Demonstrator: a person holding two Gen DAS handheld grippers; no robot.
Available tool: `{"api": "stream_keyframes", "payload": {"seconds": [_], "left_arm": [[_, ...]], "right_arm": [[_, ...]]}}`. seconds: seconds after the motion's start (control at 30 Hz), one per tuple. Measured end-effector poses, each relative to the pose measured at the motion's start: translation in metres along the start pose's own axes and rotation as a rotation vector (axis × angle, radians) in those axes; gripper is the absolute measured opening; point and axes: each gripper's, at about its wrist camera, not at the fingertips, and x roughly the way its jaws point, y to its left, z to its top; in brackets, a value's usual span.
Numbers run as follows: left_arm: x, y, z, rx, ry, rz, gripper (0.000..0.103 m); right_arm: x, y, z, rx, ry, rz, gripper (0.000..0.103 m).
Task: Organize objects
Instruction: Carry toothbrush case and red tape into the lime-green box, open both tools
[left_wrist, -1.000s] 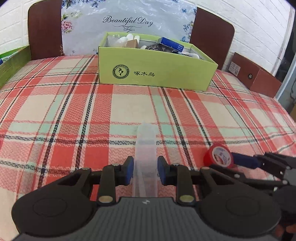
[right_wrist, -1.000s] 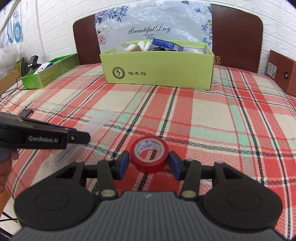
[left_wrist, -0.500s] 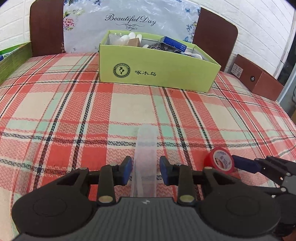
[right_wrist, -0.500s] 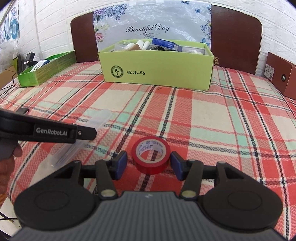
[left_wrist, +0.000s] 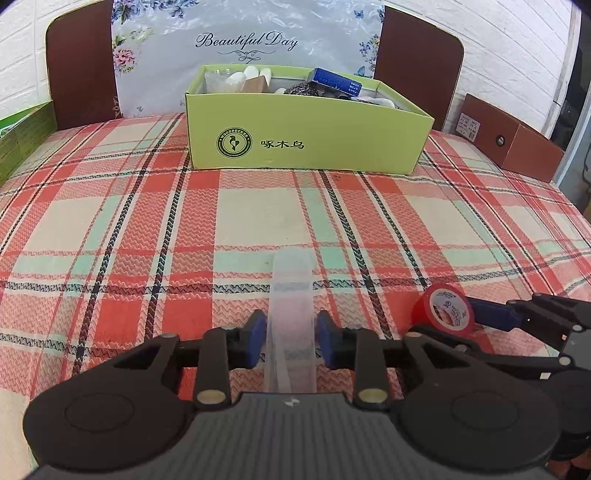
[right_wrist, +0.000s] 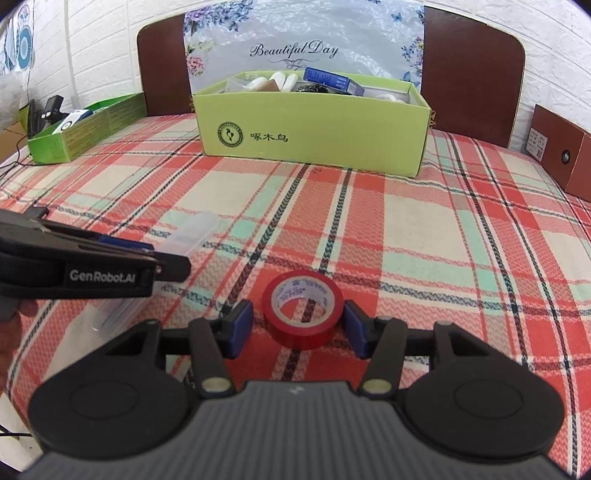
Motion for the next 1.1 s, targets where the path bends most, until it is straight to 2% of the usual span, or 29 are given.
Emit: {"api": "stream_keyframes", "payload": {"seconds": [0.03,0.3,0.57,0.77,0.93,1.1], "left_arm": [[0.000,0.001,0.000,-0.002,0.001,-0.003,0.028],[-0.008,0.002,0.001,-0.017,-0.014,-0.024,0.028],[-0.038,0.005,0.019,-0.027,-0.118,-0.054,0.028],[-0.057,0.004,0.053,-0.019,-0.216,-0.085,0.028],[-0.061,0.002,0.095,-0.009,-0.286,-0.113,0.028],[-0.038,0.008,0.138,-0.033,-0.289,-0.126,0.028]], "right_arm": [[0.000,0.000,0.000,0.003,-0.003,-0.004,0.046],[-0.005,-0.001,-0.001,0.014,-0.012,0.020,0.046],[-0.023,0.000,0.009,0.022,-0.077,0.054,0.046],[-0.039,-0.007,0.038,0.022,-0.170,0.078,0.046],[-0.041,-0.017,0.069,0.025,-0.235,0.089,0.046],[-0.032,-0.030,0.102,0.018,-0.280,0.067,0.046]]}}
